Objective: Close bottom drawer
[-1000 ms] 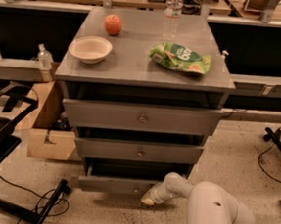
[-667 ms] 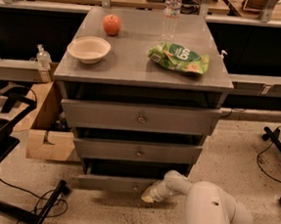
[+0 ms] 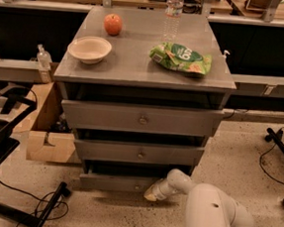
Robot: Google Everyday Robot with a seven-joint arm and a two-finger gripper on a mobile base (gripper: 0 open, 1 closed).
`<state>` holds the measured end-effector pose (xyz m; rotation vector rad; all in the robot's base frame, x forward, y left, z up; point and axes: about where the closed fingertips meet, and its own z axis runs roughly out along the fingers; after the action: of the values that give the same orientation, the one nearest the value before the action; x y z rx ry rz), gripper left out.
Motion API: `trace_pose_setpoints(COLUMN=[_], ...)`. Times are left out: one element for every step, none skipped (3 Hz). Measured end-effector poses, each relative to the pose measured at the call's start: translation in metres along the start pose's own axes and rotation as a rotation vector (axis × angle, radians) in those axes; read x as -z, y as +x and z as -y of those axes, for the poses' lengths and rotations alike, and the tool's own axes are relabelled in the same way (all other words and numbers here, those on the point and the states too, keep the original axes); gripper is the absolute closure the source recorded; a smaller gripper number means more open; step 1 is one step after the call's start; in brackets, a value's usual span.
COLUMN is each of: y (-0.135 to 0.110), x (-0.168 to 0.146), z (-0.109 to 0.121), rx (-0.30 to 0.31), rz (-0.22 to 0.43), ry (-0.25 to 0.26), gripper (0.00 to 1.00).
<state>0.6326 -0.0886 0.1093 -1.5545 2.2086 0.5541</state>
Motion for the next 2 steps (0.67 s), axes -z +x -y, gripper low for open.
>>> trace_pose_setpoints(y=[0.001,-0.003], x=[0.000,0.006], z=[-0.001,0.024], rx=[0.000,0.007], rz=[0.000,0.004], ry=[0.000,0.025], gripper=[1.00,1.00])
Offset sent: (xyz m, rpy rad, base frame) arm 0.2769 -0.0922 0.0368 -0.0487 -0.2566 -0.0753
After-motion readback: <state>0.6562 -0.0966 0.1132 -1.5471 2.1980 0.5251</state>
